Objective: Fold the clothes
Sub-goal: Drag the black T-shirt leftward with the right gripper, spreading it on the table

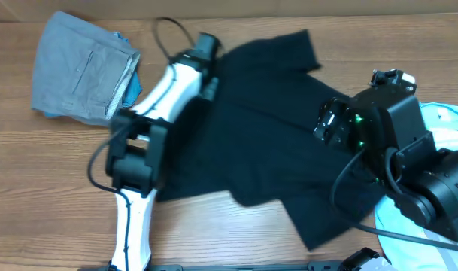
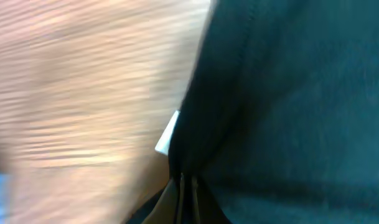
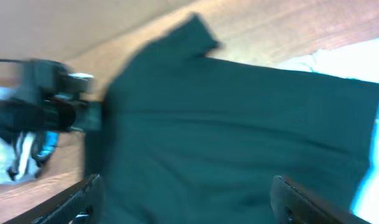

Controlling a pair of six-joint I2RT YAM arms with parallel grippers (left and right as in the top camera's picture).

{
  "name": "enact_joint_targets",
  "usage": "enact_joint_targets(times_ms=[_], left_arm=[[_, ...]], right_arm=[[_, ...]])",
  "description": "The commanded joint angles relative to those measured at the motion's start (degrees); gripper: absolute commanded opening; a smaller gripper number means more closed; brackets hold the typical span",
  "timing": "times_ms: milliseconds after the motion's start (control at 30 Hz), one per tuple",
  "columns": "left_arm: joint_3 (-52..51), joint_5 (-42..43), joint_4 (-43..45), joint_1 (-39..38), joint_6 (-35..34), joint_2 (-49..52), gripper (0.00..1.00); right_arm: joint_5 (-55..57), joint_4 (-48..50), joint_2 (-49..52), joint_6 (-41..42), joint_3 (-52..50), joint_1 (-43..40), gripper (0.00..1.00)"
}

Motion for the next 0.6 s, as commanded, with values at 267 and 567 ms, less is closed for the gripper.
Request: enact_joint_targets(times_ms=[267, 567], left_arm=[[7.98, 8.26, -6.23, 15.52, -4.92, -9.94, 0.47], [7.98, 18.43, -9.20, 14.10, 0.35, -18.93, 0.47]], right_arm=[[0.44, -5.90, 8.61, 6.75, 0.04, -7.50, 0.91], [-6.43, -6.21, 20.44, -2.12, -0.66, -24.96, 0.97]])
